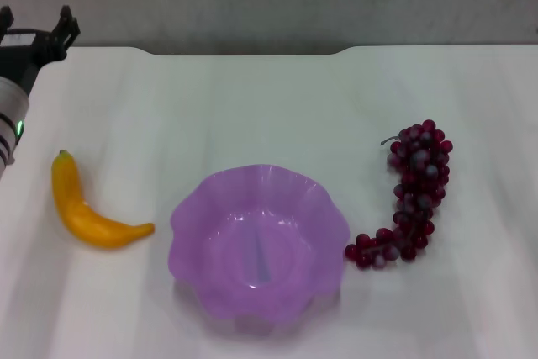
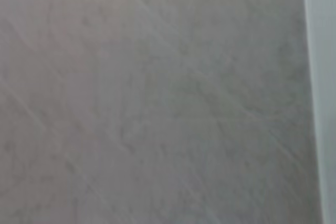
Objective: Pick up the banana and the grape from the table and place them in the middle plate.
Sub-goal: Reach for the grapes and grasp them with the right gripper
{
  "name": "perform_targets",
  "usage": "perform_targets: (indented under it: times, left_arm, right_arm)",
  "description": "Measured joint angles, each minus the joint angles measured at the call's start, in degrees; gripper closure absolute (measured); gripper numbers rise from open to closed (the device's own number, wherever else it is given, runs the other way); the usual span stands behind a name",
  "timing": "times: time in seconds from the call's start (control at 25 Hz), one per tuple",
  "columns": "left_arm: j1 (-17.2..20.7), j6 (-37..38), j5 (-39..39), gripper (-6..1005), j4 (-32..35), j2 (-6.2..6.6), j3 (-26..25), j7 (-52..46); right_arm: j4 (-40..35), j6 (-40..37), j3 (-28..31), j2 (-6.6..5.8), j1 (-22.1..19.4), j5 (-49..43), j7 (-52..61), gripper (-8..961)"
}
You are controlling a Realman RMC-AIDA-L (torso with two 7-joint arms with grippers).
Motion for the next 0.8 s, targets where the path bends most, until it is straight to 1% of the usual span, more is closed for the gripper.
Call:
perform_targets:
  times: [0.12,0.24,0.44,0.52,0.8]
  left_arm:
    - [-0.44,0.05,-0.05,97,0.15,0.32,-0.04,0.68]
    - [-0.38,0.22,-0.06,97,-0.09,0.44,-0.11,1.27]
    - [0.04,0.88,0.05,97,0.59,0.66,-0.11,2.82]
    - [-0.08,0.89,-0.11,97,0.96,0.6,-0.11,4.31]
    - [-0.28,1.37,-0.24,97,0.19,0.22,-0.11,4.73]
  right_arm:
    - [0.25,0.94,-0.15,0.19,0.79,-0.04,-0.27,66]
    - [0.0,1.15,-0.45,0.5,0.63,0.05,-0.4,67]
    - [-0.54,1.95,-0.6,0.48,0.86,-0.14,0.61,68]
    - [-0.59,2.95,-0.63,0.45,0.85,-0.16,0.7,68]
    - [-0.32,3.9,-0.61,0.2,0.85,-0.05,0.73,69]
